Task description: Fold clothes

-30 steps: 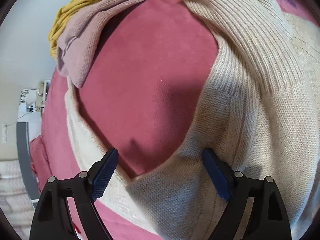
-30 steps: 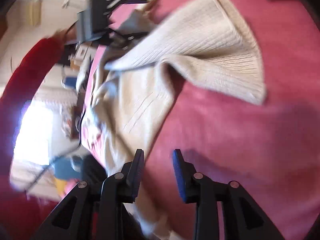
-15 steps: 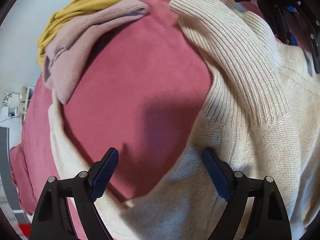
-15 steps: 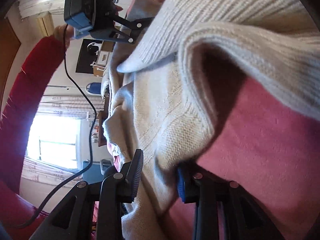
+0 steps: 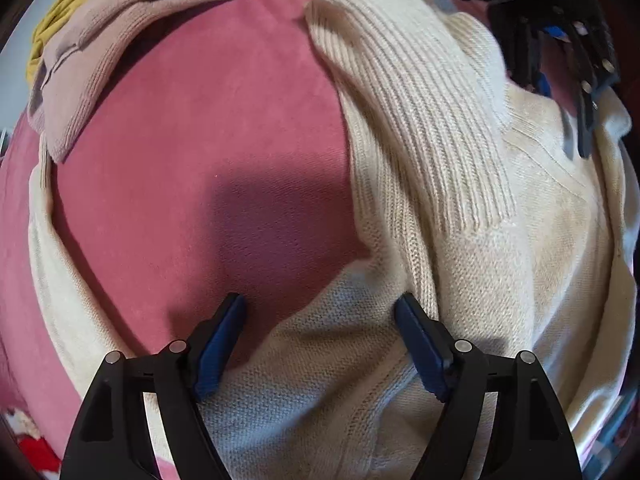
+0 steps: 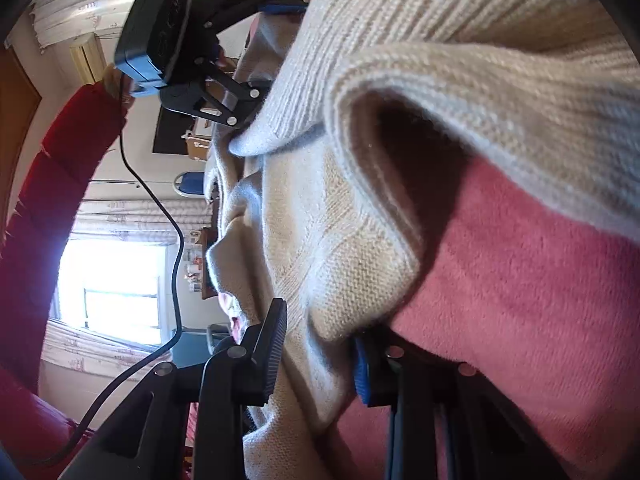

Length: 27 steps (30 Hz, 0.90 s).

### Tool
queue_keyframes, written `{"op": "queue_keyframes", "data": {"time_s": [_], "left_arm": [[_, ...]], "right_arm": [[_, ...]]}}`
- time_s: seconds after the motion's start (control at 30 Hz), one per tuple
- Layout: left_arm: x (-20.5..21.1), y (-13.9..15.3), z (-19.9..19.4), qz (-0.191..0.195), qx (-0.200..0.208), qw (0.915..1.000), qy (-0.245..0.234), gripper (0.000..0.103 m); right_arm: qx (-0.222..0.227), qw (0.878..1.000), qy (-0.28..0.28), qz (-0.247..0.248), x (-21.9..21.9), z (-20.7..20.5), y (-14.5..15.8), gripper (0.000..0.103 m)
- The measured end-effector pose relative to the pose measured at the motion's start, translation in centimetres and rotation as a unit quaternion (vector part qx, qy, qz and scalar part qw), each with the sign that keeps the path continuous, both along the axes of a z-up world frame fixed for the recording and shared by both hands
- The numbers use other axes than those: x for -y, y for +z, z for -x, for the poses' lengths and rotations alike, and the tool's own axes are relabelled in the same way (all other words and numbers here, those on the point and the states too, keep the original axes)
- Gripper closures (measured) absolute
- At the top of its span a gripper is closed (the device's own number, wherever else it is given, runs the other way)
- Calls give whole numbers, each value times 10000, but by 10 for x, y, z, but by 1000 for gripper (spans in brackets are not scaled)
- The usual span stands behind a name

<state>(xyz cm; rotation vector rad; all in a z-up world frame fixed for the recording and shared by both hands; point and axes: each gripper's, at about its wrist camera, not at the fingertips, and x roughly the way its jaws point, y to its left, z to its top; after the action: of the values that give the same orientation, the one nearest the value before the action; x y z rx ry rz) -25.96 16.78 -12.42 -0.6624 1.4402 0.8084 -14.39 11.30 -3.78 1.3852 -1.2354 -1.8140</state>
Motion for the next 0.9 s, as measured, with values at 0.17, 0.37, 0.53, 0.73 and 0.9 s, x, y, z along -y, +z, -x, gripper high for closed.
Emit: {"op": "queue_keyframes", "data": {"time_s": [0.17,0.37,0.53,0.73,0.9], "left_arm": [[13,-2,-18,45,-83,10000,-18,65],[23,1,-24,-151,-81,9972,725,94],[36,35,-13,-1080,-186,9767,1844,95],[97,99,-13,-2362,-475,9227,3011,95],[125,211,53,-3500,-510,8505,3894,95]], "right_arm": [[5,9994,-26,-335,17,11,8,94],[31,9989,-390,-272,13,7,12,98],[-363,9933,-918,-601,-10,3,48,99],[-1227,9654,-1655,-1599,-45,-9,131,99],[-1992,9290,-2094,-2312,-48,-11,215,99]]}}
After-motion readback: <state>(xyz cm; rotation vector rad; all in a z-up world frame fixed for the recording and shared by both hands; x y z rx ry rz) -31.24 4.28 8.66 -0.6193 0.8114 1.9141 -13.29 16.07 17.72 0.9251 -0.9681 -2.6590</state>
